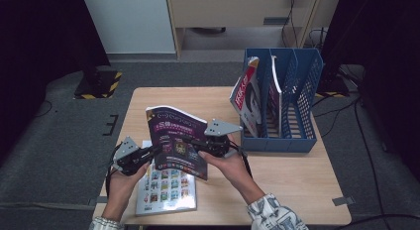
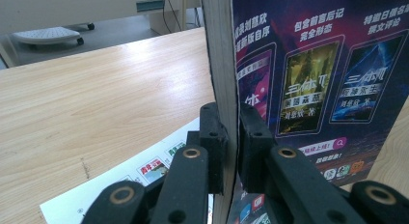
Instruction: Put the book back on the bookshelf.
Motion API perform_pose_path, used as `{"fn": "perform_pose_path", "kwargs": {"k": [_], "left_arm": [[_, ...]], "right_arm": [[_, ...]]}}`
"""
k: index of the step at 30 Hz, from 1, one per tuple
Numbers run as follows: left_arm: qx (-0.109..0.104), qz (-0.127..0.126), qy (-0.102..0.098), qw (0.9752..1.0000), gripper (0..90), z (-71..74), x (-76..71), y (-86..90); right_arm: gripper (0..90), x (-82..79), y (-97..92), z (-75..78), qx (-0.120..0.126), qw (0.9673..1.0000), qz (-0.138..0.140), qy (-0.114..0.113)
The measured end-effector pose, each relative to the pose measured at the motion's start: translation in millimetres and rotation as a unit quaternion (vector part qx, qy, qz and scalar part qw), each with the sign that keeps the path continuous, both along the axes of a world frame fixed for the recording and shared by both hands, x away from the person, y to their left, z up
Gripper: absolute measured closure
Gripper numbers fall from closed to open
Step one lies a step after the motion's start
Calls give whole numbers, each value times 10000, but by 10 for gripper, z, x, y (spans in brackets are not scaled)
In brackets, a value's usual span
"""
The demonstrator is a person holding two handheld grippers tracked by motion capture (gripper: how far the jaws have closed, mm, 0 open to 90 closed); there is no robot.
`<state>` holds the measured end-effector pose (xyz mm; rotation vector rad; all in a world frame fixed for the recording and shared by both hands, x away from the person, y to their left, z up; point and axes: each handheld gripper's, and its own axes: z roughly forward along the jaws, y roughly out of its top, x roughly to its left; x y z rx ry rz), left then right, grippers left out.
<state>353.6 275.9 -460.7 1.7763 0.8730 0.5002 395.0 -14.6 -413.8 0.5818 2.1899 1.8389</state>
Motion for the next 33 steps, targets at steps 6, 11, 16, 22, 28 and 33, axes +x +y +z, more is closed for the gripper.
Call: {"fn": "perform_pose_path", "kwargs": {"k": [6,11,16,22,28,33], "left_arm": [[9,17,-5,10000,825,1,-5,-1],[-28,185,-95,9998,838,7,-9,-33],[-109,280,-214,9993,841,34,-7,-14],[-124,243,-200,9994,840,22,-11,-4],[-212,212,-144,9994,839,0,1,14],[-212,170,-81,9996,840,-11,7,21]], "right_arm": [[692,14,13,44,10,10000,24,56],[634,43,47,138,8,10000,53,15],[654,74,52,189,194,9998,69,16],[663,98,37,240,232,9997,44,-101],[761,129,-14,368,349,9991,46,-246],[767,152,24,391,272,9989,186,-318]]}}
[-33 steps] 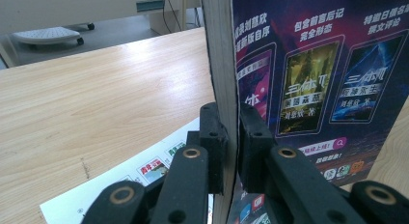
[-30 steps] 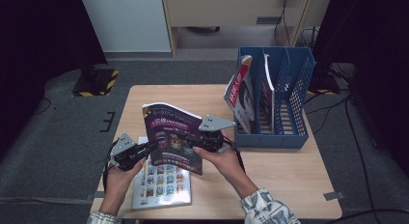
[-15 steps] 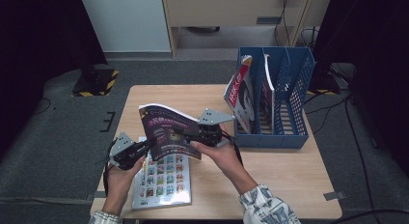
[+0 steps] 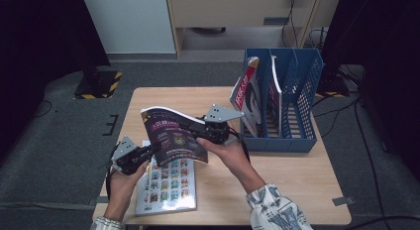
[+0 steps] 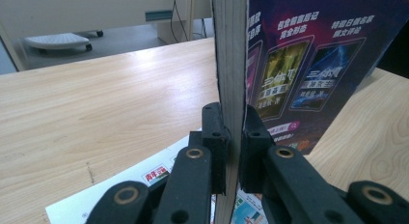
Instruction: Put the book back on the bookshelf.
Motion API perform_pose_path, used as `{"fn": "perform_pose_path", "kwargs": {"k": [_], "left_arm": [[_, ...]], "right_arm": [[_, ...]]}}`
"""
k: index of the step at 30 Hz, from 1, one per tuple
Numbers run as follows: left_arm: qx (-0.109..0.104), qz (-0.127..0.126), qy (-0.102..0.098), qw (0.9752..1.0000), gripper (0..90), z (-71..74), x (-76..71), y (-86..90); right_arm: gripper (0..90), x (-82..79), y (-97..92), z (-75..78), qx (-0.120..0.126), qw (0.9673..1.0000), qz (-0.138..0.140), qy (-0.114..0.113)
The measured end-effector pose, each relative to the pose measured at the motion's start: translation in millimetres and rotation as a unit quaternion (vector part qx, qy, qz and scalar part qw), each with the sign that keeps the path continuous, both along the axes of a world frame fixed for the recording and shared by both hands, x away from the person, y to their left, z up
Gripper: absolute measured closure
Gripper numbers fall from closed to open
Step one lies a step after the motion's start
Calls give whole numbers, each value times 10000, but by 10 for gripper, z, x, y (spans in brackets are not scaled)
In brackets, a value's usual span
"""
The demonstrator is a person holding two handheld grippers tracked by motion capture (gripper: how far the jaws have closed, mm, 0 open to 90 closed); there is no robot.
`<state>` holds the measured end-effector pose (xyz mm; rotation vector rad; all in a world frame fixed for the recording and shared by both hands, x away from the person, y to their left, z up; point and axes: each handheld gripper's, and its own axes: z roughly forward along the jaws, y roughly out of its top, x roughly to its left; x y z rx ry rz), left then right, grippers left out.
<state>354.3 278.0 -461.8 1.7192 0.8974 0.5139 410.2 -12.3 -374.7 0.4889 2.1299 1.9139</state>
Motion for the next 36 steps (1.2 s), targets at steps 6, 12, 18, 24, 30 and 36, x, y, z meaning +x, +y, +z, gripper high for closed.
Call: {"fn": "perform_pose_path", "kwargs": {"k": [6,12,18,24,30,36], "left_arm": [[-41,-23,-1,10000,835,-5,-1,0],[-335,151,239,9990,591,-63,41,17],[-550,428,479,9964,394,-138,61,134],[-490,571,485,9960,337,-169,93,188],[-439,768,753,9932,256,-224,121,257],[-115,935,773,9925,108,-238,140,297]], "right_arm": [[834,36,-12,2,-83,9999,-82,-109],[838,-14,-29,16,-93,9994,-269,-208],[837,-63,-101,33,-1,9995,-298,-140],[838,-62,-174,58,83,9992,-360,-156],[837,-133,-234,166,233,9980,-492,-306],[838,-184,-284,201,290,9978,-520,-291]]}}
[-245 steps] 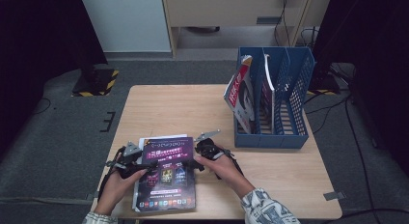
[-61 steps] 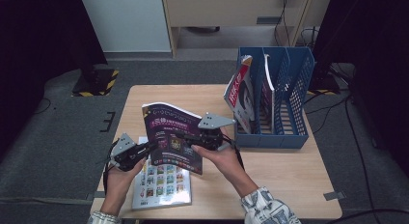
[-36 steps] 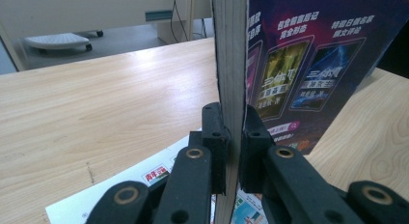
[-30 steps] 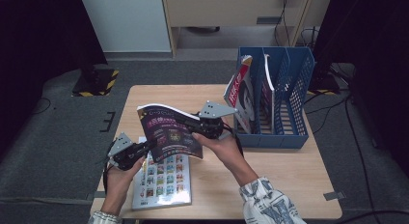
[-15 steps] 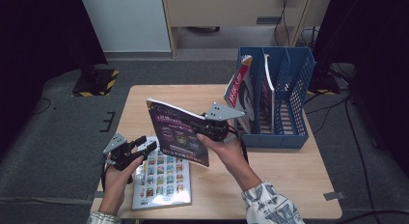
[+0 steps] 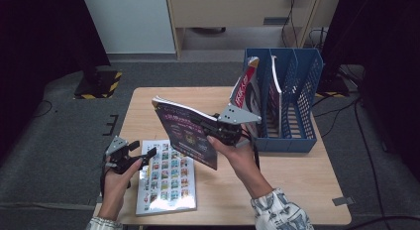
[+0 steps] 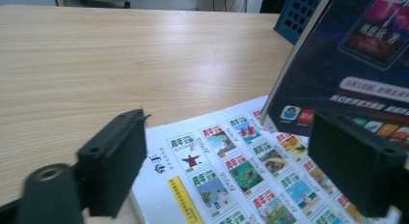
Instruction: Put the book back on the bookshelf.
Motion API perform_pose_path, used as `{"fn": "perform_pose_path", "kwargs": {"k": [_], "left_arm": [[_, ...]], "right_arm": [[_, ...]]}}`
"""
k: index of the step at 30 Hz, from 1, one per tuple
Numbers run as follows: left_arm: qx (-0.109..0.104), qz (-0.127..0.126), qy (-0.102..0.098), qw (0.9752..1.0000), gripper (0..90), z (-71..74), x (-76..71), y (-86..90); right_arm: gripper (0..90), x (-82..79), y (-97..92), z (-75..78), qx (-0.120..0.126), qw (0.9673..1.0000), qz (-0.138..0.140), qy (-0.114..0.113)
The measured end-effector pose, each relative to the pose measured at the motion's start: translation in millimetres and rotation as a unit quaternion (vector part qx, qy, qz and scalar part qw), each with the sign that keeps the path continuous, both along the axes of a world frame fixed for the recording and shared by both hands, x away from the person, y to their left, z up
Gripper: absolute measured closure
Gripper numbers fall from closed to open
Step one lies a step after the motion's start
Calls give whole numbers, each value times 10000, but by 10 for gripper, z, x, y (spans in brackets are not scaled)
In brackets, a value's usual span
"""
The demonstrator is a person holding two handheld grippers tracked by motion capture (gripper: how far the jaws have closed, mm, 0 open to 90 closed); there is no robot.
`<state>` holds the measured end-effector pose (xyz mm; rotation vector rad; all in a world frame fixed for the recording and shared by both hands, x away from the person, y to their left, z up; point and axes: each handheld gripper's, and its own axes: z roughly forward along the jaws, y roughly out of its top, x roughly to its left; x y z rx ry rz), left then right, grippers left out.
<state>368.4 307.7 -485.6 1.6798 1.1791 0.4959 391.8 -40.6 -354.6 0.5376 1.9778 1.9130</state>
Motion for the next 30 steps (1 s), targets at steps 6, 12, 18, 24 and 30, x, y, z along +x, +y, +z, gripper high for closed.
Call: {"fn": "perform_pose_path", "kwargs": {"k": [6,12,18,24,30], "left_arm": [[461,3,5,9989,49,-29,6,-34],[694,-16,47,9976,49,-46,17,-66],[811,-34,107,9966,54,-63,23,-76],[877,-44,85,9961,54,-62,22,-81],[957,-32,75,9954,49,-73,27,-90]], "right_arm": [[837,-12,-22,-22,-47,10000,-52,3],[838,-13,-84,-43,-90,9999,-126,35],[837,1,-160,-42,-62,9997,-233,47],[837,2,-189,-44,-76,9995,-296,52],[837,-6,-250,-10,-27,9993,-362,59]]}}
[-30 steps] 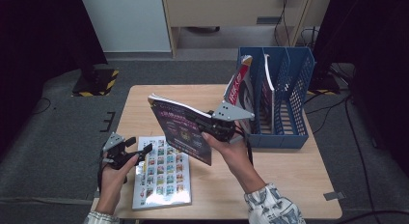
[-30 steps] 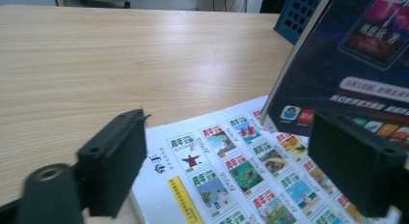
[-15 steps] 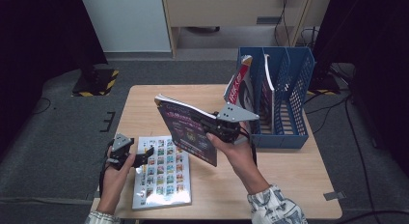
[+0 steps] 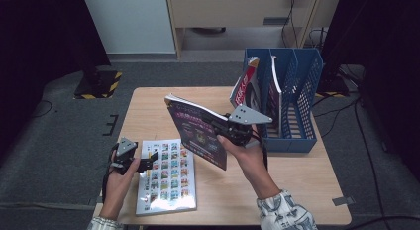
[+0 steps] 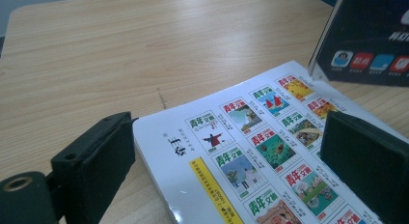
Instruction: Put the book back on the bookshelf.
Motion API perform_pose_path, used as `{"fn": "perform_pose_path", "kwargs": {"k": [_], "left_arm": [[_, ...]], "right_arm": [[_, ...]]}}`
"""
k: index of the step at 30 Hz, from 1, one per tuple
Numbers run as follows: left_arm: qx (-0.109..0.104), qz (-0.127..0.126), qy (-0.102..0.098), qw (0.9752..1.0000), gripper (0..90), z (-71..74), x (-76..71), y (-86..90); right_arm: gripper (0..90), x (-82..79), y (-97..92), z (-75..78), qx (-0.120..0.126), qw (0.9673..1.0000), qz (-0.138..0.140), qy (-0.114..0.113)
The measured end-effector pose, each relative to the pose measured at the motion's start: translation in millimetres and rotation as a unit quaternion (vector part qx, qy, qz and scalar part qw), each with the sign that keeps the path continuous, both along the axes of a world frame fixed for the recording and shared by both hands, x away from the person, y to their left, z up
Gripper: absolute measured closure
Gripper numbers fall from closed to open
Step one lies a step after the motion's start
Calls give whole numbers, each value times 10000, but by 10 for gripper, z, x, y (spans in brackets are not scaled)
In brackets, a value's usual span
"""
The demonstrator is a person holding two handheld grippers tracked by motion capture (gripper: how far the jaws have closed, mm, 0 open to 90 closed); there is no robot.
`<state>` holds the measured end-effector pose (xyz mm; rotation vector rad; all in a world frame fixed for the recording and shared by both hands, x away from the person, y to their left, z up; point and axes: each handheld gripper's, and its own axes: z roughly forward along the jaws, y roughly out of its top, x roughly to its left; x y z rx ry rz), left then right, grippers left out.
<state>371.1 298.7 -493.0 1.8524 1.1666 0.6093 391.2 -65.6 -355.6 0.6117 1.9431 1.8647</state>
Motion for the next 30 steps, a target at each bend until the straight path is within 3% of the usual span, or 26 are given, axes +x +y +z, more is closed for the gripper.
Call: {"fn": "perform_pose_path", "kwargs": {"k": [12,23,30], "left_arm": [[198,102,-35,9997,41,-12,13,-28],[549,178,-88,9983,45,-40,24,-33],[542,271,2,9982,42,-48,29,-27]], "right_arm": [[837,-23,-161,14,-5,9999,-146,-15],[837,-34,-267,-33,-66,9998,-202,56],[838,-61,-362,-41,-112,9996,-270,58]]}}
